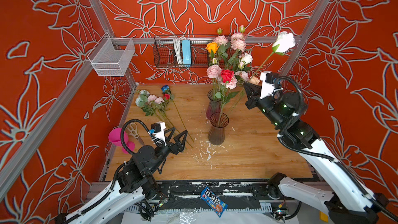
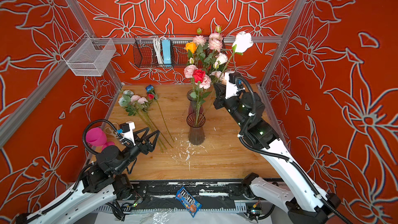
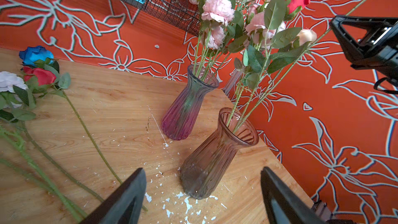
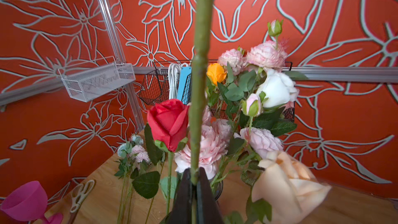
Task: Arrange flowers in a vase
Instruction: Place the flower in the vase.
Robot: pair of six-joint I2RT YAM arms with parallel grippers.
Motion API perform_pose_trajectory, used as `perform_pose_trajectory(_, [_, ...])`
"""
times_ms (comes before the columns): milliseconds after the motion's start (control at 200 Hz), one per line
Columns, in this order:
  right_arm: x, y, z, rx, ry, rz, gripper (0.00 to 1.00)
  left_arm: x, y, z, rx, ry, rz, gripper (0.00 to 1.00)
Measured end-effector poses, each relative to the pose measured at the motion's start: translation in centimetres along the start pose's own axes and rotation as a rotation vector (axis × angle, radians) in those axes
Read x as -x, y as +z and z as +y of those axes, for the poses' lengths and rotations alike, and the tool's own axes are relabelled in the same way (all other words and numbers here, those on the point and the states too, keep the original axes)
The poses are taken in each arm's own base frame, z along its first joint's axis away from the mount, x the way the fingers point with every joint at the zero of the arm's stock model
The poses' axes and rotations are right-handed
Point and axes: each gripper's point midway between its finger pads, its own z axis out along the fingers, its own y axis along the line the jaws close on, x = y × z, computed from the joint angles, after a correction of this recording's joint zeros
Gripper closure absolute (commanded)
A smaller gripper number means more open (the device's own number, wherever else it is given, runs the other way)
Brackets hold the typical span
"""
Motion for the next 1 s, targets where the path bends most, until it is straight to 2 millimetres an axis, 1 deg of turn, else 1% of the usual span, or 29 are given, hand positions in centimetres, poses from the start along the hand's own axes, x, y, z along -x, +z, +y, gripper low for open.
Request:
perform_pose_trajectory(140, [-3.9,0.8,-0.3,-0.003,0.010,0.089,1.00,-0.6,0.3,0.5,0.025,0.006,0.020,0.16])
perform_pose_trajectory(245, [-6.8,1.3,0.0,0.018,0.041,0.169,1.00,-1.1,0.7,0.7,0.039,0.012,0.036,0.16])
perform_pose_trajectory(300, [-8.1,1.6,0.2,0.030,0.060,0.216,0.90,-1.3,0.9,0.7,0.046,0.014,0.045,0.16])
perform_pose_trajectory(370, [-9.7,1.8,0.6,0.051,0.082,0.277,0.74,-1.7,1.2,0.8,0.053,0.018,0.058,0.16])
perform_pose_trajectory(450, [-11.5,1.8,0.9,0.060,0.114,0.349,0.64,-2.0,1.6,0.8,0.059,0.022,0.069,0.15])
perform_pose_trajectory(525, [-12.9,1.4,0.9,0.061,0.129,0.406,0.59,-2.4,2.0,0.9,0.068,0.029,0.088,0.15])
perform_pose_trajectory(645, [-13.4,0.6,0.9,0.057,0.140,0.438,0.55,-3.0,2.6,0.9,0.078,0.036,0.114,0.15])
perform_pose_trajectory(801, [-12.5,-1.5,1.0,0.068,0.155,0.428,0.51,-3.4,3.3,1.0,0.099,0.040,0.137,0.15])
perform_pose_trajectory(906, [-11.5,-3.3,1.0,0.077,0.159,0.394,0.50,-2.9,3.8,1.3,0.147,0.036,0.136,0.14])
perform_pose_trajectory(1001, [-10.6,-5.1,0.9,0.085,0.160,0.360,0.49,-1.9,4.5,1.8,0.224,0.028,0.133,0.14])
